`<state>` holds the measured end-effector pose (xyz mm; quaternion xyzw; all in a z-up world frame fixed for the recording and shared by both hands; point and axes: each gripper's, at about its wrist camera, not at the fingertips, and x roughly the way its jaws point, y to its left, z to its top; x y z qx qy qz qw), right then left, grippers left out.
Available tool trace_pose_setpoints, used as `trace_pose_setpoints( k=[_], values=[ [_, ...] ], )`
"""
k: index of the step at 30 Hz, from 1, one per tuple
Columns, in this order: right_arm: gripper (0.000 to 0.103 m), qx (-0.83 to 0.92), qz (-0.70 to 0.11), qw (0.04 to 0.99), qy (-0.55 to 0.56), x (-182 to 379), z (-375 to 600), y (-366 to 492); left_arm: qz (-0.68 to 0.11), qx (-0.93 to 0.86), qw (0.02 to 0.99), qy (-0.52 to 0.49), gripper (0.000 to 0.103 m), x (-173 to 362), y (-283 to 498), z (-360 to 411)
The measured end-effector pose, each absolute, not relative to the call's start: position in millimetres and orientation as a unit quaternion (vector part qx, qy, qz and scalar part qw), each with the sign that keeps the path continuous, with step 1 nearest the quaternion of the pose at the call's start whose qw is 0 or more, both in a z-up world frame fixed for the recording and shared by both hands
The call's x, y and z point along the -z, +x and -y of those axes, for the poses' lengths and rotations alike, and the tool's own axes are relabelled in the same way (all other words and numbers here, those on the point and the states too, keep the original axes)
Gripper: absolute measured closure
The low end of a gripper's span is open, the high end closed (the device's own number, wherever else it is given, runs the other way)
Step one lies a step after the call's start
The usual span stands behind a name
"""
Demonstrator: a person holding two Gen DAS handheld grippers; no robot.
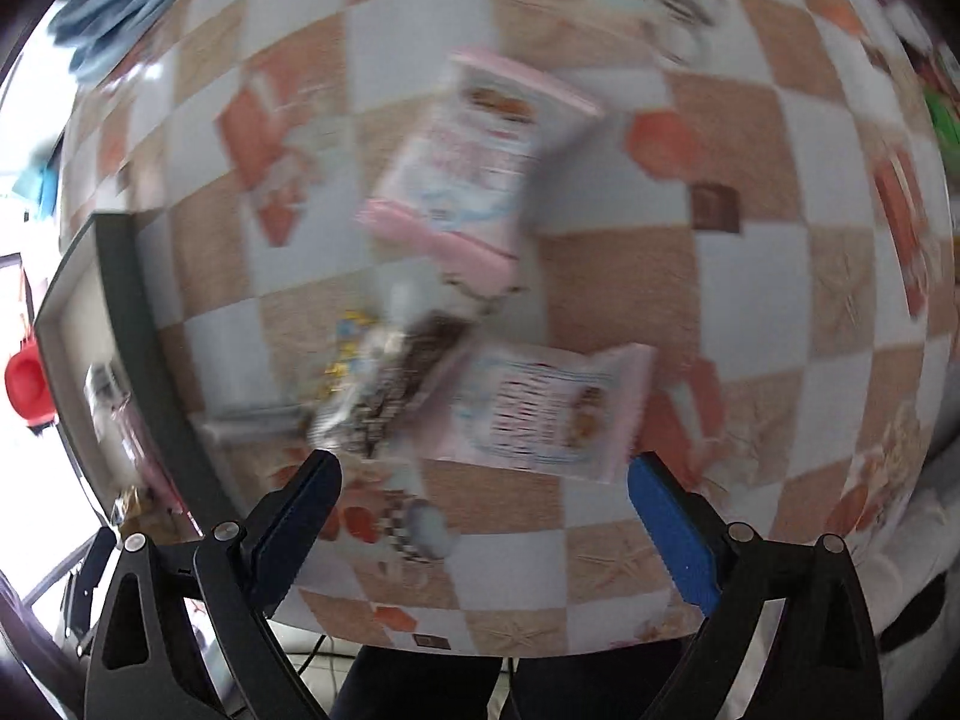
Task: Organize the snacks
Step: 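Move the right tool to a pink Crispy Cranberry packet and grasp it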
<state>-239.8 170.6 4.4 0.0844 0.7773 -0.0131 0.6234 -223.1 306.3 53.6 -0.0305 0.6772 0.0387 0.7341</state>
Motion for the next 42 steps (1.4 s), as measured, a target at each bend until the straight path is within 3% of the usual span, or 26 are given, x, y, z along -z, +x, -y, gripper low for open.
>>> trace_pose_setpoints(
  k=[5,14,22,26,29,33,39,42],
  values=[
    [0.006,-0.005,-0.777,0.628,0.045,-1,-162,-245,-0.681,-0.021,0.732,-0.021,0.027,-53,-221,-291],
    [0.006,-0.136,-0.751,0.617,-0.19,24,-213,-286,-0.694,-0.002,0.72,-0.006,0.027,-50,-222,-269],
    [0.004,-0.189,-0.725,0.605,-0.27,45,-248,-295,-0.705,-0.004,0.709,0.012,0.026,-49,-231,-259],
    [0.012,-0.189,-0.728,0.611,-0.249,37,-234,-290,-0.707,-0.002,0.707,0.017,0.026,-48,-231,-252],
    [0.033,-0.178,-0.725,0.626,-0.225,27,-218,-289,-0.705,0.005,0.709,0.023,0.026,-49,-228,-242],
    [0.044,-0.165,-0.74,0.631,-0.164,20,-183,-286,-0.703,0.021,0.71,0.037,0.026,-49,-222,-226],
    [0.044,-0.067,-0.788,0.611,-0.02,24,-104,-302,-0.704,0.043,0.707,0.051,0.025,-44,-210,-204],
    [0.023,-0.038,-0.803,0.584,0.11,30,-61,-318,-0.706,0.055,0.703,0.062,0.025,-37,-204,-187]
  ],
)
